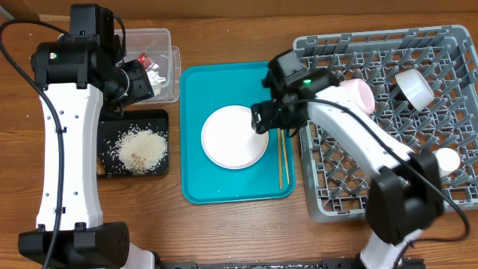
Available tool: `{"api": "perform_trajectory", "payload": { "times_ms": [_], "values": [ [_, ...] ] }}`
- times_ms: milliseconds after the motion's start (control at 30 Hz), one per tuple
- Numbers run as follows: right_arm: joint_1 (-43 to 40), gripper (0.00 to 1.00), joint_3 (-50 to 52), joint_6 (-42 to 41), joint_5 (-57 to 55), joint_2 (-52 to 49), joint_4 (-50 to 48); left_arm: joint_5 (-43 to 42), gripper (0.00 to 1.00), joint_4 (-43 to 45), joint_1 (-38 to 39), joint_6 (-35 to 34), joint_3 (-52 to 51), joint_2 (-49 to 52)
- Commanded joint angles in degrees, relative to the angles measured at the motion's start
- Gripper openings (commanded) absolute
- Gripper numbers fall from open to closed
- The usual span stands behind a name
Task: Sort waste into correct bins and load items into the dishwasher
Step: 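Grasp the white plate rim with the right gripper and lift it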
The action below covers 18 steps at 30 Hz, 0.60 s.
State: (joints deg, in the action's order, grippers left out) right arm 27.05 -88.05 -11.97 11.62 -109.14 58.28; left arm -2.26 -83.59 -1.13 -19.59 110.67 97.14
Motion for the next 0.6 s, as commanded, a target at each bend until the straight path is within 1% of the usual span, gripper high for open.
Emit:
{"api": "perform_trajectory", "payload": {
  "times_ms": [0, 167, 300, 400, 500, 567],
  "values": [
    [0.28, 0.83, -0.07, -3.41, -0.57, -4.09, -0.37, 0.79, 0.59, 0.02, 0.28, -0.79, 0.68, -0.87],
    [0.28, 0.70, -0.07, -4.83, 1.36, -9.27, -0.37, 0.79, 0.60, 0.09, 0.35, -0.79, 0.68, -0.87],
    [0.50, 0.63, -0.07, -4.81, 2.60, -11.52, -0.39, 0.79, 0.60, 0.07, 0.35, -0.79, 0.68, -0.87],
    [0.76, 0.50, -0.04, -5.14, 2.58, -12.35, -0.57, 0.79, 0.61, 0.20, 0.35, -0.79, 0.68, -0.87],
    [0.76, 0.39, 0.26, -6.73, 2.38, -12.52, -0.85, 0.79, 0.61, 0.26, 0.35, -0.79, 0.68, -0.87],
    [0.76, 0.34, 0.59, -7.93, 1.95, -12.52, -0.96, 0.79, 0.61, 0.24, 0.35, -0.79, 0.68, -0.87]
  ]
}}
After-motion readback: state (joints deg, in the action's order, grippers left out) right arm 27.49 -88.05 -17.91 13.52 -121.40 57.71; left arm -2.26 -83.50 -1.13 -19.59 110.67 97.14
